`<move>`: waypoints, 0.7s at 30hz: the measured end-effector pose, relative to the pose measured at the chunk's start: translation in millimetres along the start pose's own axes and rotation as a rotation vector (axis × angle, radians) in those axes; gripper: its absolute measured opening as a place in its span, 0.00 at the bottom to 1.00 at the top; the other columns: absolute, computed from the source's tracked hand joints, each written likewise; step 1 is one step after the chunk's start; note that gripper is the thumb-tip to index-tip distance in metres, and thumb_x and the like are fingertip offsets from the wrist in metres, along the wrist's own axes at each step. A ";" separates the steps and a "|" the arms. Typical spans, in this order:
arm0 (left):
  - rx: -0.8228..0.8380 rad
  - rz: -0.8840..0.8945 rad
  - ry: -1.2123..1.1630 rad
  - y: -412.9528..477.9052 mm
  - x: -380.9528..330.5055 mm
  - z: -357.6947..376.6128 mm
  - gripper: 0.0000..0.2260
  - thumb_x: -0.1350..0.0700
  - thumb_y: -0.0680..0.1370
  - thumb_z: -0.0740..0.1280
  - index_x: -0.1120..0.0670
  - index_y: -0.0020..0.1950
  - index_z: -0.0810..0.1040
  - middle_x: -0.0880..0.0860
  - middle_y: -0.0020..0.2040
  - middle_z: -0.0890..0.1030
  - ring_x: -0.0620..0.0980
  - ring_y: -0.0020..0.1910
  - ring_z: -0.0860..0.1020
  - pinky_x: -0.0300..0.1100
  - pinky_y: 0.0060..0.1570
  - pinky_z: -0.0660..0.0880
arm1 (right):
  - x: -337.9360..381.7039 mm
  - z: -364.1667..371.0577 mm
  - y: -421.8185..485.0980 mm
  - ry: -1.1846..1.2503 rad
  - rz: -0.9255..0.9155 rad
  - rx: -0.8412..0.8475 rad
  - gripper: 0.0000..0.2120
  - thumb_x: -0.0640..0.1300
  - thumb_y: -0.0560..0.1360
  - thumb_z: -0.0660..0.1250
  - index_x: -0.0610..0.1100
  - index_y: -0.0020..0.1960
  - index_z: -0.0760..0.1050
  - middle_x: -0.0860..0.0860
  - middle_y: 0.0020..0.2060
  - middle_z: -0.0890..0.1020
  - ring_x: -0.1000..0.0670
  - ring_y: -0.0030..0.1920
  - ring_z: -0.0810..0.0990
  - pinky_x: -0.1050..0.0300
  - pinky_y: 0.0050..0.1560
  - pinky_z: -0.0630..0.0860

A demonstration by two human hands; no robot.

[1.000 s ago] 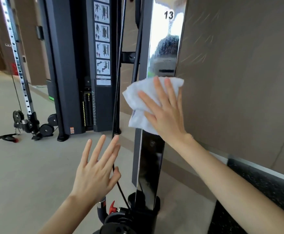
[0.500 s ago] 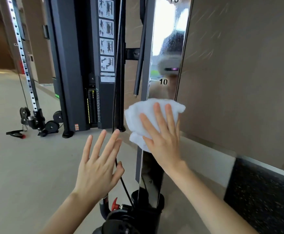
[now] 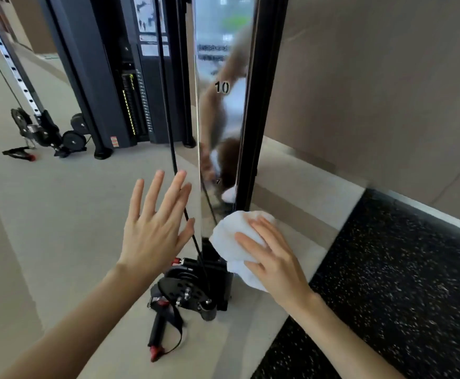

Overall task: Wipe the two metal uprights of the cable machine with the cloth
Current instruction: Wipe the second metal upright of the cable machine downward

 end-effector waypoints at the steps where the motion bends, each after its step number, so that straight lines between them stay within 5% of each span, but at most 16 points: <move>1: 0.037 0.023 -0.012 6.3 -6.6 -5.4 0.27 0.45 0.82 0.55 0.60 0.75 0.62 0.54 0.81 0.46 0.61 0.77 0.56 0.60 0.76 0.49 | 2.6 -18.0 4.8 0.005 0.029 0.022 0.18 0.37 0.73 0.60 0.47 0.62 0.72 0.46 0.66 0.68 0.44 0.68 0.67 0.50 0.48 0.81; 9: 0.340 0.189 -0.301 68.4 -35.4 -126.5 0.23 0.49 0.79 0.56 0.59 0.70 0.68 0.59 0.72 0.72 0.58 0.69 0.73 0.55 0.69 0.63 | 35.4 -179.9 64.5 0.011 0.241 0.250 0.24 0.29 0.63 0.76 0.42 0.57 0.79 0.42 0.61 0.76 0.41 0.66 0.70 0.51 0.57 0.74; 21: 0.590 -0.127 -0.326 153.6 62.1 -398.5 0.25 0.45 0.83 0.51 0.59 0.72 0.68 0.59 0.72 0.72 0.59 0.70 0.72 0.55 0.70 0.60 | 151.9 -384.5 207.2 0.093 0.235 0.332 0.24 0.30 0.62 0.77 0.40 0.57 0.80 0.40 0.61 0.76 0.39 0.65 0.72 0.49 0.62 0.69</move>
Point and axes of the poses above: each hand's wrist, its own y-axis towards the middle knuckle, its own z-axis out of the palm, x = y × z, the point moved 5 cm from there along y, towards the middle knuckle
